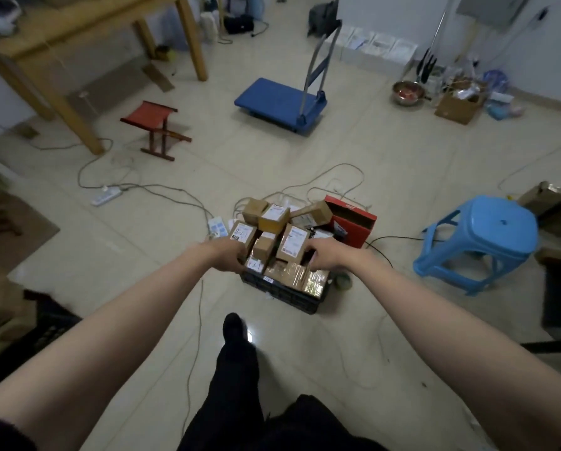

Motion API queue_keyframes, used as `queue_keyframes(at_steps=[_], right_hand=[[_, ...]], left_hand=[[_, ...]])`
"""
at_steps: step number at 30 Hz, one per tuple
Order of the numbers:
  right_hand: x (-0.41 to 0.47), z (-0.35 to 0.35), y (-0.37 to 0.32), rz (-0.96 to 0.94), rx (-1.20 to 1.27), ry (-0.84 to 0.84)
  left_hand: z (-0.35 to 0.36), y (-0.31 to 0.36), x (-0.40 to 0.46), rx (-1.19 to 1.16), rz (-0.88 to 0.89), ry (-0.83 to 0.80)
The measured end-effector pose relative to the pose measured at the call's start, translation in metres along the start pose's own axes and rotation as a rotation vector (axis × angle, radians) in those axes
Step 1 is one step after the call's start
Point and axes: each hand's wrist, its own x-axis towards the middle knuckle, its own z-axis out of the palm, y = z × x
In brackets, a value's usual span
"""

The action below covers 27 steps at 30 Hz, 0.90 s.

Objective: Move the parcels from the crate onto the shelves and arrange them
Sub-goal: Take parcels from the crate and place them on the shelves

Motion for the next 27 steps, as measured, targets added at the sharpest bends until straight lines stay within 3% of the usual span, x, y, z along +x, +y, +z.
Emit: queue_keyframes(at_steps=[7, 17, 27], right_hand=[[0.097, -0.02, -0.017, 0.058, 0.053, -0.077], [0.233, -0.041, -0.034, 0.261, 0.268, -0.027], [0.36, -0.002, 0.006, 0.461, 0.672, -0.029]], left_hand=[[-0.032, -0.054, 0.098, -0.057, 0.019, -0.089], [-0.087, -0.128, 0.264, -0.086, 0.108, -0.162], [-0.039, -0.145, 0.414, -0.333, 0.062, -0.265]])
